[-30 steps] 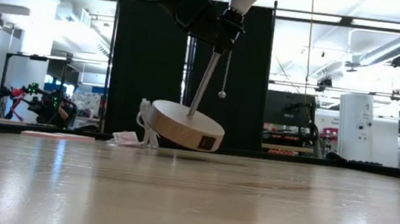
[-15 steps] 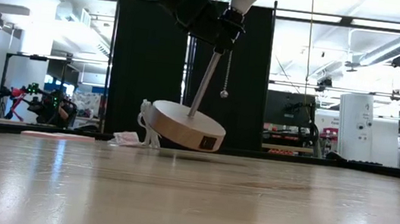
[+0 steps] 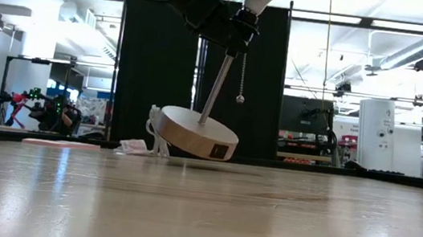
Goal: Screw lightbulb
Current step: Insert the lightbulb into the lamp
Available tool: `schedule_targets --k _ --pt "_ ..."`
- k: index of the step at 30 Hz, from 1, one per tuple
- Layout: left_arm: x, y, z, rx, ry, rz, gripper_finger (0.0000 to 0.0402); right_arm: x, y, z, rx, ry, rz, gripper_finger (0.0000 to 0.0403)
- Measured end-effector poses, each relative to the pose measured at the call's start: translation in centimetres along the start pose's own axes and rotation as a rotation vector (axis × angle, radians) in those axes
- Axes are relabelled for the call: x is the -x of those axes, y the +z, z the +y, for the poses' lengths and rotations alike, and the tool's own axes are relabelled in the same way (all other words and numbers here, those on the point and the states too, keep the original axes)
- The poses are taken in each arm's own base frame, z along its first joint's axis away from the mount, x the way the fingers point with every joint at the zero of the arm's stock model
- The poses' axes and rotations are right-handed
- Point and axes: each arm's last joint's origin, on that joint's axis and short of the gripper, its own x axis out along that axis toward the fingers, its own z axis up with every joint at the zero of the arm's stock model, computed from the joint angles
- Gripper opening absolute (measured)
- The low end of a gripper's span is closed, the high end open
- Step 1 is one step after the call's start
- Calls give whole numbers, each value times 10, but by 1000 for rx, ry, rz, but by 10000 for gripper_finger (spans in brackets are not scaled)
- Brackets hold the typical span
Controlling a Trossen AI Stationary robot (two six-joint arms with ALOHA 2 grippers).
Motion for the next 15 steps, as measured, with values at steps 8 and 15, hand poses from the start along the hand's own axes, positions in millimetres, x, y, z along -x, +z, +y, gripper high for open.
schedule_targets --k 8,15 --pt "0 0 0 1 -1 3 154 0 1 0 -48 -5 -5 263" --pt "0 0 -1 -2 4 3 154 0 1 -1 -162 -11 -8 262"
